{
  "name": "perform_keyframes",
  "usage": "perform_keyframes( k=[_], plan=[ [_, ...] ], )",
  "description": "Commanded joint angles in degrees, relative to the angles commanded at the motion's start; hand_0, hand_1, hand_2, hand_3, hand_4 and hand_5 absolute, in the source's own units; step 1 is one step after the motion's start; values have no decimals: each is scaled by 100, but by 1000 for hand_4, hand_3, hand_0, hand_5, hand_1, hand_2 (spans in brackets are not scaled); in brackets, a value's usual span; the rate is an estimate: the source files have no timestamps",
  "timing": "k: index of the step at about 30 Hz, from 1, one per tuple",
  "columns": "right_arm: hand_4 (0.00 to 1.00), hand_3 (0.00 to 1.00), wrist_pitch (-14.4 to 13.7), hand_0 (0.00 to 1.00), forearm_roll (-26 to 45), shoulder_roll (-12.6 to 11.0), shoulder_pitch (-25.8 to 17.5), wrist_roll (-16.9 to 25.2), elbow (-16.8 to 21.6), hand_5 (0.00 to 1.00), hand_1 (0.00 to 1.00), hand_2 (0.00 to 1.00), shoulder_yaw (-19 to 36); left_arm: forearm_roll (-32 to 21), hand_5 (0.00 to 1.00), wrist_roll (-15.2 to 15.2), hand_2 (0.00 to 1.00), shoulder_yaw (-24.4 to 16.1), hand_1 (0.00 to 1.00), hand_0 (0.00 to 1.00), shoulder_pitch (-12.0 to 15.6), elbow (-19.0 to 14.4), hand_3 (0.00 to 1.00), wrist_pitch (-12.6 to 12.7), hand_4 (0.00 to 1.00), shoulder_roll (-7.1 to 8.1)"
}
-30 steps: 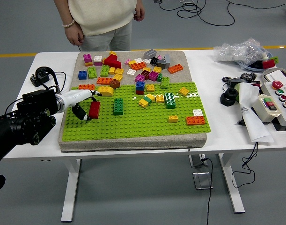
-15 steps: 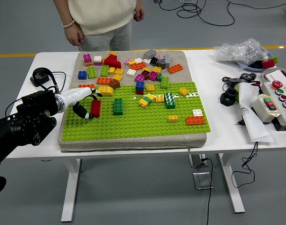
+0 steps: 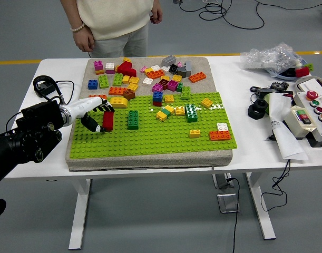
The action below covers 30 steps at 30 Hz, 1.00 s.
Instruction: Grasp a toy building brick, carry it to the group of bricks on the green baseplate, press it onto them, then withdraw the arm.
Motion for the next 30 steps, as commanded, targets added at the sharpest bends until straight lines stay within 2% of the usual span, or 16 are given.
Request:
perform_keyframes(
  k=[11, 22, 30],
  plan=[
    [998, 767, -7, 777, -29, -14, -39, -4, 0, 777, 705, 750, 51, 449, 2, 49, 508, -492, 764, 678, 206, -491, 656, -278, 348, 313],
    [998, 766, -11, 778, -60, -19, -70, -13, 0, 777, 707, 750, 98, 588, 2, 82, 506, -748, 766, 678, 500, -984, 657, -447, 336, 507],
    [998, 767, -16, 778, -68, -38, -72, -16, 0, 776, 706, 751, 129, 597, 2, 129, 503, -907, 761, 655, 649, -1253, 636, -566, 300, 574]
  ],
)
